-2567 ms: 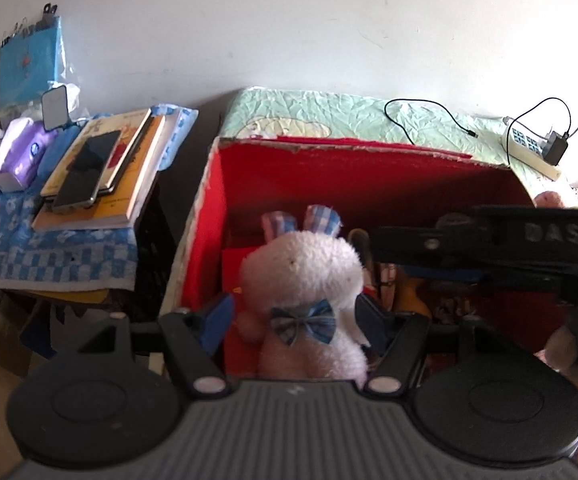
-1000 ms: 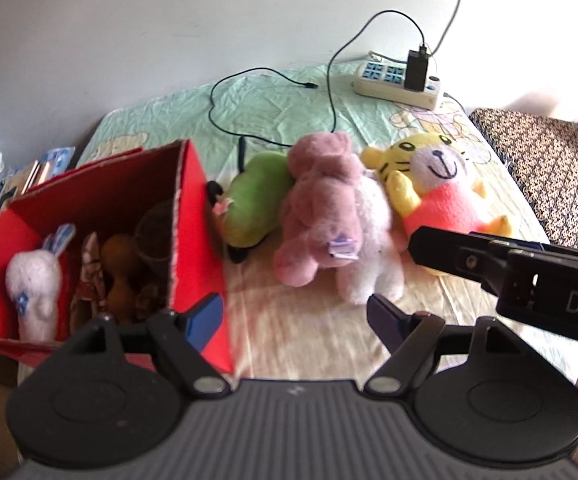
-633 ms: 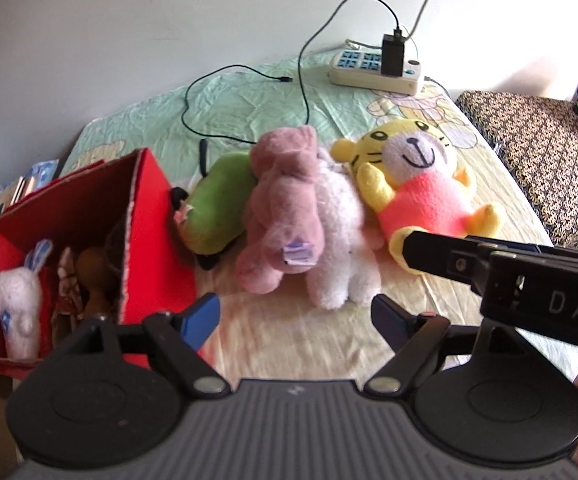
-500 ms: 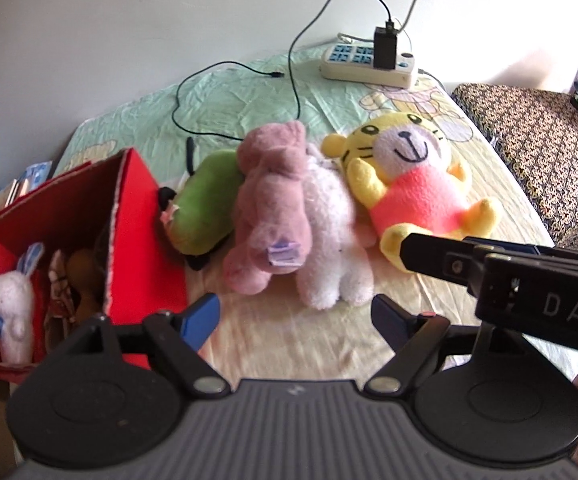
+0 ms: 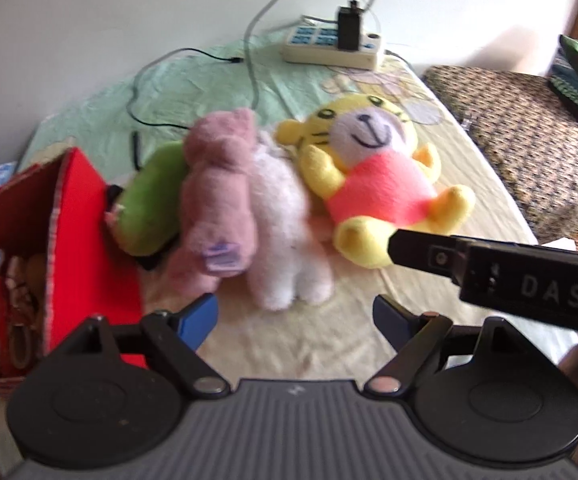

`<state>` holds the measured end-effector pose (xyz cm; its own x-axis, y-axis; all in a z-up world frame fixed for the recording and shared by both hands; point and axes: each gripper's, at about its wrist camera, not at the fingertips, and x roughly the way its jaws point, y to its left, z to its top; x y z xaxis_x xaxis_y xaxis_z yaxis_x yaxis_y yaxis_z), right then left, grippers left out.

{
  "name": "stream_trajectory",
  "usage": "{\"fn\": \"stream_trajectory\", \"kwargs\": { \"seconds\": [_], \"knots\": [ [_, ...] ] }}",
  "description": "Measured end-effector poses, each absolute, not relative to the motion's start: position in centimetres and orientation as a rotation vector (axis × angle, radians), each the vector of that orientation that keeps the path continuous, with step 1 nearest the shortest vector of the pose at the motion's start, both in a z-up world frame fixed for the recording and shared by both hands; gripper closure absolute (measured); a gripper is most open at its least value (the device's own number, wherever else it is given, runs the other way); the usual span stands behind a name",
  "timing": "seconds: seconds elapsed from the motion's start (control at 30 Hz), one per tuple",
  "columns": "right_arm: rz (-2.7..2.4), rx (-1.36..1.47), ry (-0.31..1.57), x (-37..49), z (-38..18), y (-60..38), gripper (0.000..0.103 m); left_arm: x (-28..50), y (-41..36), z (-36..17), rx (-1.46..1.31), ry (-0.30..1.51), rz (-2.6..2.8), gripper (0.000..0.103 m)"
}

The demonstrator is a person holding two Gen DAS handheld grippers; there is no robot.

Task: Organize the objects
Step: 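Move the right tool over to the yellow tiger plush on the bed, then close the right tool on the yellow tiger plush's pink shirt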

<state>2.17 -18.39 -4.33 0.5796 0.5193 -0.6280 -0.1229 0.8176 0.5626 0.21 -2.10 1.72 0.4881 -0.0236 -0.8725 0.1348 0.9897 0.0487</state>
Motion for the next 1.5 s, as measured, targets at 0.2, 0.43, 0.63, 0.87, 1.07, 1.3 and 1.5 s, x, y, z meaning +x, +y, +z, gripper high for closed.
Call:
{"fn": "stream_trajectory", "kwargs": {
  "seconds": [0.2, 0.43, 0.63, 0.87, 1.07, 1.3, 1.5],
  "knots": [
    [0.340, 0.527, 0.890, 2.0, -5.4, -20.5, 0.048, 0.1, -2.5, 1.2, 0.037, 1.046, -0.224, 0.011],
    [0.247, 0.619, 0.893, 2.9, -6.6, -23.8, 0.047, 0.8, -3.7, 1.0, 0.002, 1.003, -0.341, 0.011],
    [0.224, 0.739, 0.887, 5.5, -7.6, -25.6, 0.041, 2.8, -3.7, 0.6, -0.022, 0.980, -0.370, 0.011],
    [0.294, 0.891, 0.918, 9.6, -10.3, -25.7, 0.041, 4.3, -3.6, -0.3, -0.056, 0.978, -0.394, 0.011],
    [0.373, 0.941, 0.942, 12.4, -12.3, -24.3, 0.041, 5.6, -3.1, -1.4, -0.078, 0.999, -0.392, 0.011],
    [0.460, 0.962, 0.980, 13.8, -13.7, -22.2, 0.041, 6.9, -2.8, -2.6, -0.086, 1.030, -0.369, 0.010],
    [0.503, 0.985, 0.992, 13.1, -13.3, -22.8, 0.053, 7.3, -3.4, -3.2, -0.098, 1.047, -0.388, 0.010]
  ]
}}
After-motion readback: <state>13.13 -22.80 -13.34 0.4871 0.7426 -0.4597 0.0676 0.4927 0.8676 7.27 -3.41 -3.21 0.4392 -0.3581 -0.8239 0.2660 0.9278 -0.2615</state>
